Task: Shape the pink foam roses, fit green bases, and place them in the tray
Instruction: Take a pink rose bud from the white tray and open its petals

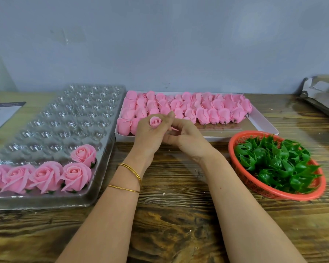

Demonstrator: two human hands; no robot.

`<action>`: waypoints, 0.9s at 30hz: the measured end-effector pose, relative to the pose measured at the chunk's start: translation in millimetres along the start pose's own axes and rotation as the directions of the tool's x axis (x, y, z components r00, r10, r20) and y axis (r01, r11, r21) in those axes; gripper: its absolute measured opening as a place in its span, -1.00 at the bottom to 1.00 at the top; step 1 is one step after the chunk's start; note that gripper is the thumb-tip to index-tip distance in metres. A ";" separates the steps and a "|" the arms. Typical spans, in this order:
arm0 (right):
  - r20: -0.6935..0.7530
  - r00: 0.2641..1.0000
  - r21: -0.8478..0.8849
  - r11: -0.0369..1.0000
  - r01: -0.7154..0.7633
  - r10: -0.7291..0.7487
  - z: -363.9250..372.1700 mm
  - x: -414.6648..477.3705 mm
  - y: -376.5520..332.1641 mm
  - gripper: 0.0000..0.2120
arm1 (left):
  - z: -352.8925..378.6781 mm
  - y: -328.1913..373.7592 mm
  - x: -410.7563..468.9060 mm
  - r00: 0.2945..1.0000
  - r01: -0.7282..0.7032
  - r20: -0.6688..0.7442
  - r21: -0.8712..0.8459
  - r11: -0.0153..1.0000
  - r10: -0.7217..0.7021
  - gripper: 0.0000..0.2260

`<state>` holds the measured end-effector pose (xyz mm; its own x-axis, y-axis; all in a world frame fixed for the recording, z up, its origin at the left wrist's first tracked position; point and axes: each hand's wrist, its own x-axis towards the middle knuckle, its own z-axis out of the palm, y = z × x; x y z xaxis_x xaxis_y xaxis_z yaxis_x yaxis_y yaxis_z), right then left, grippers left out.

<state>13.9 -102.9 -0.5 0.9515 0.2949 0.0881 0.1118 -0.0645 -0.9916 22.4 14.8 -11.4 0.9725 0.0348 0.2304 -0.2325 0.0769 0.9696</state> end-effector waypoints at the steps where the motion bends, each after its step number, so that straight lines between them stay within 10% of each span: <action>1: 0.007 1.000 0.004 1.000 0.003 -0.003 0.0 -0.3 -0.3 -0.65 | 0.0 -0.4 0.7 1.000 0.004 -0.005 -0.006 1.000 -0.004 -0.76; 27: 0.015 1.000 0.083 0.997 0.012 -0.013 0.6 0.7 -0.1 -0.63 | 1.3 -1.7 1.7 0.999 -0.034 -0.004 0.002 0.999 0.034 -0.77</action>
<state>14.3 -102.1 -0.4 0.9455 0.3102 0.0994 0.0987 0.0180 -0.9950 24.5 13.4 -12.6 0.9639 0.0416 0.2628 -0.2653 0.0738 0.9613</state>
